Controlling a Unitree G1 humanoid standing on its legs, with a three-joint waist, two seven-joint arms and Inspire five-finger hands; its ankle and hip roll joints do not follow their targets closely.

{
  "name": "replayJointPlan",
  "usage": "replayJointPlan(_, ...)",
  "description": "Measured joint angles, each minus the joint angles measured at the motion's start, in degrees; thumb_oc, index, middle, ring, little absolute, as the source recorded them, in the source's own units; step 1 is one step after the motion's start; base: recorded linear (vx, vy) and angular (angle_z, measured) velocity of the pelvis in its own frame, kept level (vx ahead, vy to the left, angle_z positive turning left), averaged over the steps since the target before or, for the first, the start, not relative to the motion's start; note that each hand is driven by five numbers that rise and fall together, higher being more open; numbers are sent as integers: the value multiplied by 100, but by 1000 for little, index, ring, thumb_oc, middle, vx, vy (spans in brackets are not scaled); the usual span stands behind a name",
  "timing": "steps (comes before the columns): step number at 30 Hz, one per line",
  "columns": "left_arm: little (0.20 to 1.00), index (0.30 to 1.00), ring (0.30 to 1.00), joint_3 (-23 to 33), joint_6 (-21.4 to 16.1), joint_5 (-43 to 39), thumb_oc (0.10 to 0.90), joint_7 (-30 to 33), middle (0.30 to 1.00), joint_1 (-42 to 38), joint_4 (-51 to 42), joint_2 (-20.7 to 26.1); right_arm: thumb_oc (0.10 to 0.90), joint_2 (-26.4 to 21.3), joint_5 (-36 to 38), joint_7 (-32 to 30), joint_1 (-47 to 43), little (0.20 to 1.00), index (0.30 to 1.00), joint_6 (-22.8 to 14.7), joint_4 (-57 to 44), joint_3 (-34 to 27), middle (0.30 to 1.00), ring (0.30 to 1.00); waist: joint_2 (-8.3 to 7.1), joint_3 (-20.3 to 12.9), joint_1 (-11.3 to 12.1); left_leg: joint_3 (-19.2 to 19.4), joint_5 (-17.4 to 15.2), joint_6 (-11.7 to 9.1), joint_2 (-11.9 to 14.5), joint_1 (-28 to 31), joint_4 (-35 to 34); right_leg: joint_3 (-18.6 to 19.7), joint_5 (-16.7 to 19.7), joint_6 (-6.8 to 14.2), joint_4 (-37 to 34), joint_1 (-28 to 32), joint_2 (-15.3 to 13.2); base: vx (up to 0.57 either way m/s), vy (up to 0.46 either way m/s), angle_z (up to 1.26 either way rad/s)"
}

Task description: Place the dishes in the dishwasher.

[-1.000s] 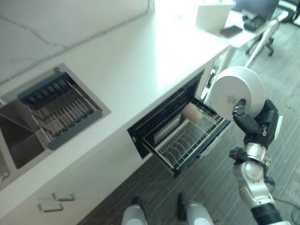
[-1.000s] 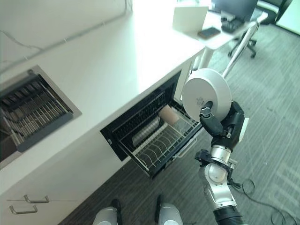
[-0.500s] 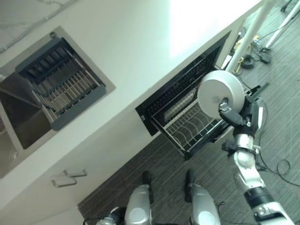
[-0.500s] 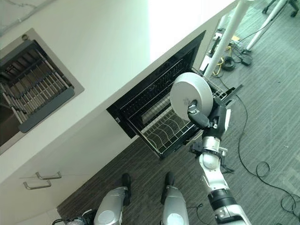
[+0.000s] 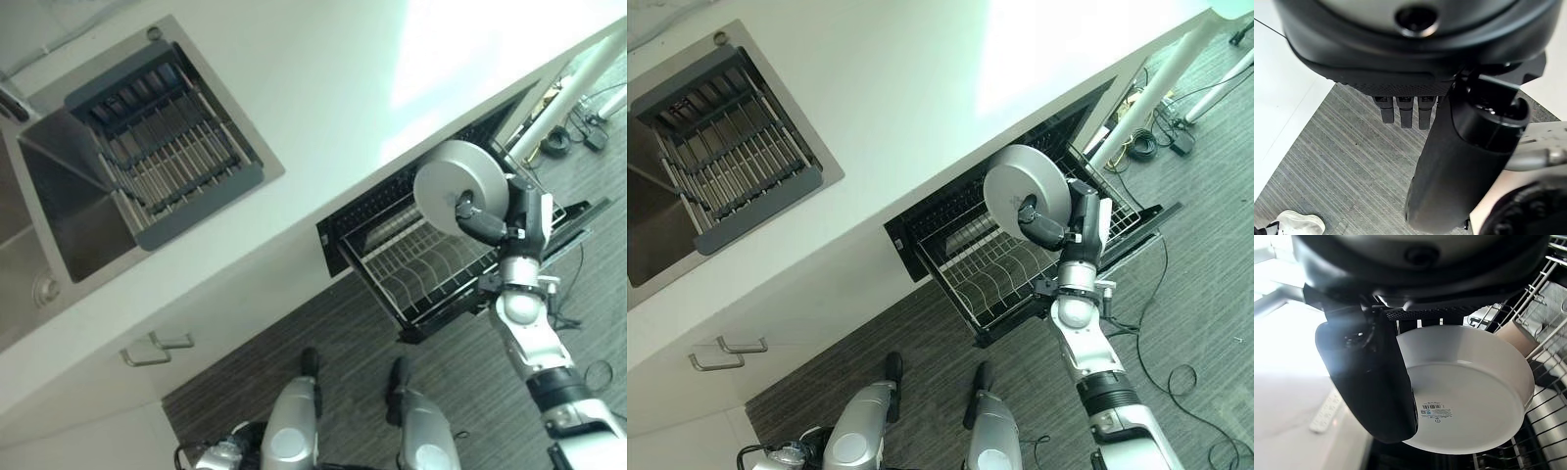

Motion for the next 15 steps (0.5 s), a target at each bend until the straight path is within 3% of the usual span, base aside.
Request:
replayJointPlan(6,900,900,900,-180,229,28,800,-57,900,-372,-75,268,400,-344,-204,-152,-1350,300,300,775,1789,95,300,300,-118,52,216,-148,35,-8,12,-313,118,-112,90,-22,-80,-134,47,-80,-47,10)
replayJointPlan(15,900,900,900,-397,186,-255,800,-14,900,-746,-84,435,400,-358,-606,-373,-2191,300,300,1104,2386,804,300,300,-165,65,361,-261,104,72,-91,-982,266,-234,227,-16,-111,-647,-16,-99,34,7)
